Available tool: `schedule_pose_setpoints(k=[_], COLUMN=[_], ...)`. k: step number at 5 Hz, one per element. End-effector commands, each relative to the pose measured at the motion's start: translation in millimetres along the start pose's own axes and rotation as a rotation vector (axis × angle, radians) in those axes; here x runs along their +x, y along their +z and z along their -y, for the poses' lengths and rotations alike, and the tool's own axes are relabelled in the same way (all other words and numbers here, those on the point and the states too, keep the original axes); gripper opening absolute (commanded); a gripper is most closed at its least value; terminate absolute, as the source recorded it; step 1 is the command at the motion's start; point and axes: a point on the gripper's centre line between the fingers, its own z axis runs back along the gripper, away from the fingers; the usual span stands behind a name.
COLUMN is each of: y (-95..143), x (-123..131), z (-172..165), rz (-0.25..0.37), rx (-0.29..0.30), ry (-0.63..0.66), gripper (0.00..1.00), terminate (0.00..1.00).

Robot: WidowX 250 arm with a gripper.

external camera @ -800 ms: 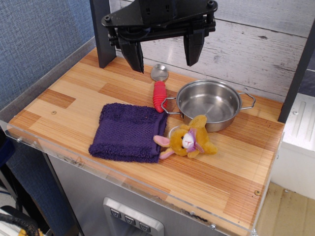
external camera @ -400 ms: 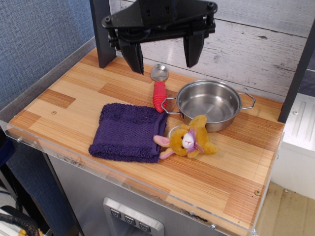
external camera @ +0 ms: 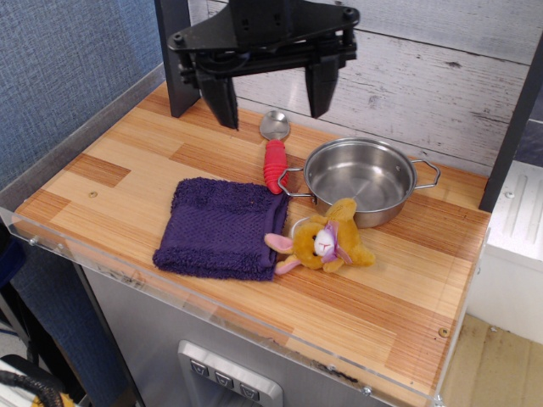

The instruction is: Move the spoon and a towel to the left side of the counter.

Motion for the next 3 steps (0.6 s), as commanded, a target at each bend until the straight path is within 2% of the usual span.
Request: schedule_pose_setpoints(k=[1, 3], y=[-21, -56], x=[9, -2], z=[-29, -42], rz=[-0.026, -0.04], rx=[0.021, 0.023], ry=[-0.071, -0.173], gripper=[1.0, 1.0], terminate=[0.0, 0.0])
